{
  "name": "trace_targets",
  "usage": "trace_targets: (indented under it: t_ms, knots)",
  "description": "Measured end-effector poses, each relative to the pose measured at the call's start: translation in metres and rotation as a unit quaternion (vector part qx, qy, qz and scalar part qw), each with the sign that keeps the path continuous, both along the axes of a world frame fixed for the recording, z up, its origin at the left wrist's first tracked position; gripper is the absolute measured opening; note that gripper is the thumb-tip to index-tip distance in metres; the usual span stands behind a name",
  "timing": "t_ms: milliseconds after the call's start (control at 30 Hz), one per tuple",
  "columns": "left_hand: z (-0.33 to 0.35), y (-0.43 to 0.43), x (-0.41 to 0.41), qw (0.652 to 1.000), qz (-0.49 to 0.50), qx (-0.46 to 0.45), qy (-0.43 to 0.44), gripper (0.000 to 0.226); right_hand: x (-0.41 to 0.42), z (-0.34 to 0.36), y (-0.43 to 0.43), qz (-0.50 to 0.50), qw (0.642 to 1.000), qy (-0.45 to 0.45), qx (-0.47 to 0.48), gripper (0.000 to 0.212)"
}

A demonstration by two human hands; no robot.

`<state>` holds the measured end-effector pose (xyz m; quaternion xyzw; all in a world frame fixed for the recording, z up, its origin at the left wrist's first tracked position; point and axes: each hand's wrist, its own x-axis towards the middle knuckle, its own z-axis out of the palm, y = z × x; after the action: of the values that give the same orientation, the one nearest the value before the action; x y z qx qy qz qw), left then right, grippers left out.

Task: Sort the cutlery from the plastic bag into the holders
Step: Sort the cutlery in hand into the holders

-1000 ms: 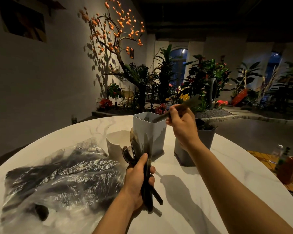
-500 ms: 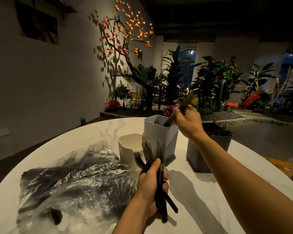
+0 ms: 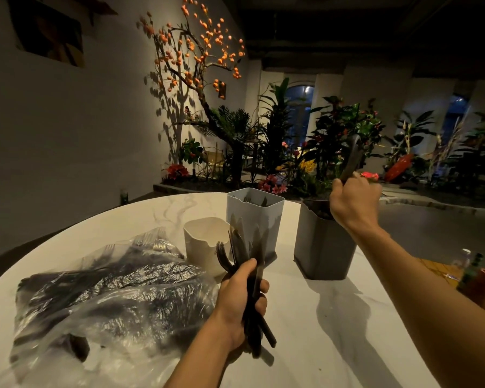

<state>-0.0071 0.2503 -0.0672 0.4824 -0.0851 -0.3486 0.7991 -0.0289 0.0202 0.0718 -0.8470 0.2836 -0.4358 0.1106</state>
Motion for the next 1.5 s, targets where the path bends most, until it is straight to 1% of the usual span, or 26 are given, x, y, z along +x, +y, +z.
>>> trace_targets:
  t_ms: [67, 167, 233, 300, 367, 433, 467, 533, 600, 667, 700, 733, 800, 867, 933, 1000, 1133, 1200, 1333, 1500]
  knots:
    - [0.000, 0.000, 0.000, 1.000, -0.008, 0.000, -0.004, 0.036, -0.002, -0.009, 0.001, -0.038, 0.996, 0.063, 0.043, 0.046]
    - [0.001, 0.001, 0.000, 1.000, -0.010, -0.018, -0.009, 0.028, 0.000, -0.020, 0.001, -0.058, 0.983, 0.156, 0.077, 0.051]
    - [0.000, 0.000, 0.000, 1.000, -0.015, -0.020, -0.008, 0.026, 0.002, -0.024, -0.004, -0.057, 0.977, 0.179, 0.098, 0.051]
    - [-0.001, 0.000, 0.001, 1.000, -0.016, -0.017, -0.006, 0.026, 0.002, -0.025, -0.005, -0.047, 0.978, 0.162, 0.120, 0.056]
    - [-0.002, -0.001, 0.002, 1.000, -0.014, -0.019, -0.003, 0.026, 0.000, -0.023, -0.003, -0.029, 0.983, 0.120, 0.134, 0.070]
    - [-0.002, -0.001, 0.003, 1.000, -0.015, -0.019, -0.002, 0.026, -0.002, -0.022, -0.002, -0.015, 0.990, 0.063, 0.128, 0.084]
    - [-0.002, -0.001, 0.003, 1.000, -0.016, -0.018, -0.002, 0.027, -0.002, -0.022, -0.002, -0.013, 0.994, 0.030, 0.109, 0.087]
    - [-0.001, -0.001, 0.002, 1.000, -0.016, -0.016, -0.002, 0.027, -0.002, -0.022, 0.000, -0.011, 0.998, -0.041, 0.036, 0.081]
    - [0.000, -0.001, 0.002, 1.000, -0.013, -0.015, 0.000, 0.027, 0.001, -0.020, 0.008, 0.008, 0.994, -0.091, -0.063, 0.068]
    - [0.000, -0.001, 0.002, 1.000, -0.009, -0.017, 0.005, 0.027, 0.007, -0.020, 0.023, 0.065, 0.983, -0.104, -0.133, 0.055]
    - [0.000, -0.001, 0.002, 1.000, -0.006, -0.020, 0.007, 0.027, 0.011, -0.022, 0.032, 0.109, 0.979, -0.090, -0.144, 0.049]
    - [-0.001, -0.001, 0.003, 1.000, -0.003, -0.023, 0.009, 0.027, 0.015, -0.026, 0.041, 0.155, 0.976, -0.063, -0.138, 0.045]
    - [-0.002, -0.001, 0.004, 1.000, 0.003, -0.027, 0.010, 0.027, 0.024, -0.038, 0.057, 0.219, 0.970, 0.021, -0.101, 0.046]
    - [-0.003, 0.000, 0.004, 0.999, 0.005, -0.036, 0.007, 0.026, 0.032, -0.051, 0.070, 0.232, 0.964, 0.115, -0.062, 0.053]
    - [-0.002, 0.000, 0.004, 0.999, 0.007, -0.041, 0.001, 0.026, 0.040, -0.060, 0.078, 0.232, 0.959, 0.157, -0.039, 0.055]
    - [-0.001, 0.000, 0.003, 0.999, 0.009, -0.036, -0.006, 0.027, 0.044, -0.065, 0.081, 0.234, 0.961, 0.143, -0.025, 0.051]
    - [0.001, 0.000, 0.002, 0.999, 0.012, -0.029, -0.007, 0.028, 0.050, -0.062, 0.081, 0.231, 0.967, 0.098, -0.031, 0.023]
    - [0.002, 0.001, 0.002, 1.000, 0.012, -0.027, -0.002, 0.028, 0.050, -0.057, 0.082, 0.222, 0.971, 0.084, -0.034, 0.014]
    - [0.004, 0.002, 0.000, 0.999, 0.013, -0.035, 0.006, 0.028, 0.044, -0.051, 0.085, 0.241, 0.965, 0.083, -0.061, 0.013]
    - [0.007, 0.004, -0.005, 0.999, 0.014, -0.044, 0.001, 0.030, 0.028, -0.055, 0.086, 0.257, 0.964, 0.051, -0.039, 0.010]
